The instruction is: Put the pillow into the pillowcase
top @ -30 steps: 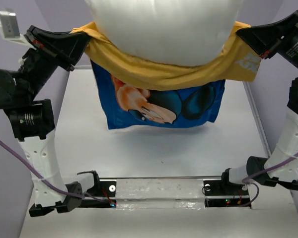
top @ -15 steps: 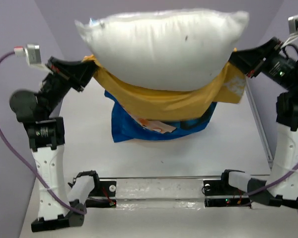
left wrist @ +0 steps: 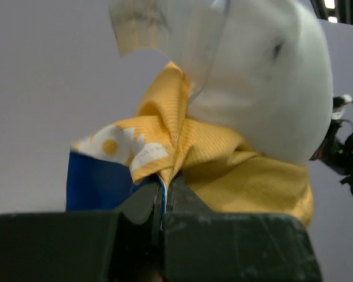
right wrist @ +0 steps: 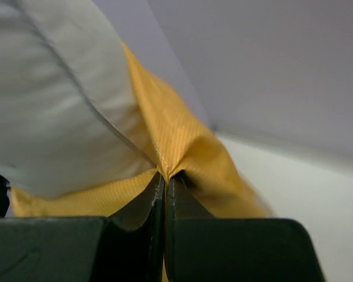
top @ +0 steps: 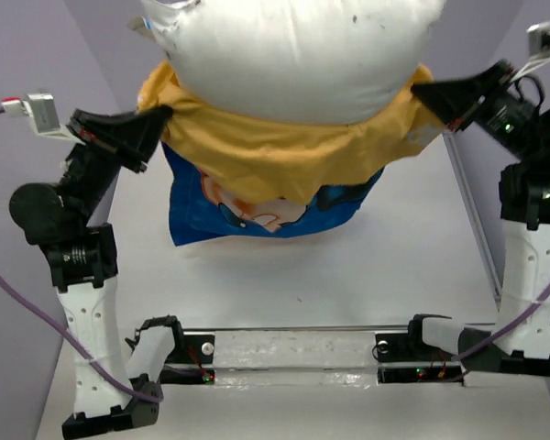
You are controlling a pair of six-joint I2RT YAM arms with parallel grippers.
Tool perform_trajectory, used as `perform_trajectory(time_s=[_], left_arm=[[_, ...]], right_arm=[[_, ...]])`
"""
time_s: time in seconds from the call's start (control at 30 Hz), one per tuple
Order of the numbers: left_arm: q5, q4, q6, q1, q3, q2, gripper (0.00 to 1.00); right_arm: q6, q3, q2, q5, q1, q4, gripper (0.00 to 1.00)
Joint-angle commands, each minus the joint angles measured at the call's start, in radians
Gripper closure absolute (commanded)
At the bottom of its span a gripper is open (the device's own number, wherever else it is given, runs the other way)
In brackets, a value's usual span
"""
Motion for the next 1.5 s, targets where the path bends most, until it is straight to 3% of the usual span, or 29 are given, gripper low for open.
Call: perform_trajectory(time_s=[0.0, 0.1, 0.13, 0.17, 0.23, 0.27, 0.33, 0.37, 0.4, 0.47, 0.5, 0.53, 0.6, 0.7, 0.77, 0.83, 0.87, 0.9, 0.97, 1.0, 1.03, 1.07, 1.1, 1.17, 1.2, 1.27, 1.33, 1.37, 1.47], left_arm=[[0.111, 0.371, -0.239, 0.043, 0.001, -0.002, 1.00], [-0.084, -0.137, 0.096, 0.040, 0.631, 0.090, 1.00], [-0.041, -0.120, 0.079, 0.046, 0.434, 0.044, 1.00], [-0.054, -0.040, 0.037, 0.044, 0.171, -0.025, 1.00], [0.026, 0.247, -0.099, 0.049, -0.289, -0.103, 1.00], [0.097, 0.423, -0.284, 0.058, -0.262, -0.012, 1.00], [0.102, 0.311, -0.254, 0.058, 0.051, 0.069, 1.00], [-0.021, -0.101, -0.123, 0.056, 0.590, 0.163, 1.00], [-0.057, -0.188, 0.027, 0.070, 0.793, 0.176, 1.00], [-0.013, -0.099, 0.021, 0.072, 0.315, 0.053, 1.00], [-0.049, 0.231, -0.037, 0.072, 0.014, -0.097, 1.00], [-0.031, 0.300, -0.116, 0.073, -0.198, -0.086, 1.00], [0.128, 0.476, -0.344, 0.075, -0.192, 0.012, 1.00], [-0.052, -0.175, 0.064, 0.078, 0.668, 0.121, 1.00], [-0.028, -0.081, 0.065, 0.086, 0.266, 0.012, 1.00], [-0.029, 0.276, -0.142, 0.087, -0.163, -0.063, 1.00], [0.136, 0.526, -0.382, 0.087, -0.112, 0.028, 1.00], [0.134, 0.447, -0.355, 0.087, 0.030, 0.060, 1.00], [-0.076, -0.080, -0.018, 0.086, 0.802, 0.139, 1.00], [-0.061, -0.276, 0.080, 0.096, 0.871, 0.147, 1.00], [-0.006, -0.198, 0.063, 0.101, 0.485, 0.076, 1.00], [-0.030, 0.175, 0.006, 0.101, 0.153, -0.087, 1.00], [-0.040, 0.290, -0.096, 0.104, -0.074, -0.089, 1.00], [0.133, 0.512, -0.408, 0.115, 0.025, 0.012, 1.00], [0.134, 0.348, -0.378, 0.116, 0.204, 0.076, 1.00], [-0.051, -0.101, 0.030, 0.124, 0.799, 0.123, 1.00], [0.022, -0.007, 0.014, 0.165, 0.543, -0.019, 1.00], [0.025, 0.151, -0.137, 0.167, 0.043, -0.079, 1.00], [0.153, 0.486, -0.375, 0.165, -0.008, -0.026, 1.00]], right_arm=[[0.022, -0.020, -0.064, 0.051, 0.002, 0.093, 1.00], [-0.055, 0.727, 0.110, 0.173, 0.002, -0.224, 1.00], [-0.071, 0.791, 0.157, 0.063, 0.002, -0.283, 1.00], [-0.121, 0.461, 0.117, 0.068, 0.049, -0.341, 1.00], [0.064, -0.312, -0.140, 0.111, 0.094, 0.203, 1.00], [0.060, -0.282, -0.112, 0.063, 0.082, 0.186, 1.00], [-0.018, 0.238, 0.018, 0.084, 0.095, -0.055, 1.00], [-0.044, 0.890, 0.208, 0.177, 0.095, -0.231, 1.00], [-0.031, 1.025, 0.269, 0.169, 0.095, -0.271, 1.00], [-0.134, 0.753, 0.118, 0.132, 0.095, -0.360, 1.00], [-0.124, -0.075, -0.016, 0.176, 0.127, -0.113, 1.00], [-0.004, -0.343, -0.113, 0.139, 0.112, 0.212, 1.00], [-0.046, 0.040, -0.023, 0.142, 0.112, 0.005, 1.00], [-0.098, 0.733, 0.162, 0.222, 0.112, -0.231, 1.00], [-0.161, 0.497, 0.100, 0.175, 0.112, -0.345, 1.00], [0.006, -0.205, -0.109, 0.161, 0.112, 0.217, 1.00], [-0.043, -0.018, -0.045, 0.116, 0.112, -0.001, 1.00], [-0.080, 0.255, 0.034, 0.105, 0.112, -0.129, 1.00], [-0.086, 0.750, 0.188, 0.219, 0.112, -0.219, 1.00], [-0.095, 0.819, 0.175, 0.209, 0.112, -0.268, 1.00], [-0.130, 0.622, 0.023, 0.162, 0.112, -0.274, 1.00], [-0.079, -0.048, -0.082, 0.184, 0.112, 0.063, 1.00], [-0.018, -0.158, -0.121, 0.210, 0.112, 0.176, 1.00], [-0.099, 0.219, 0.008, 0.094, 0.101, -0.075, 1.00], [-0.107, 0.710, 0.138, 0.142, 0.101, -0.248, 1.00], [-0.111, 0.870, 0.163, 0.233, 0.101, -0.247, 1.00], [-0.112, 0.451, -0.091, 0.161, 0.101, -0.079, 1.00], [-0.059, -0.110, -0.173, 0.233, 0.101, 0.142, 1.00], [-0.123, 0.182, -0.036, 0.129, 0.101, -0.129, 1.00]])
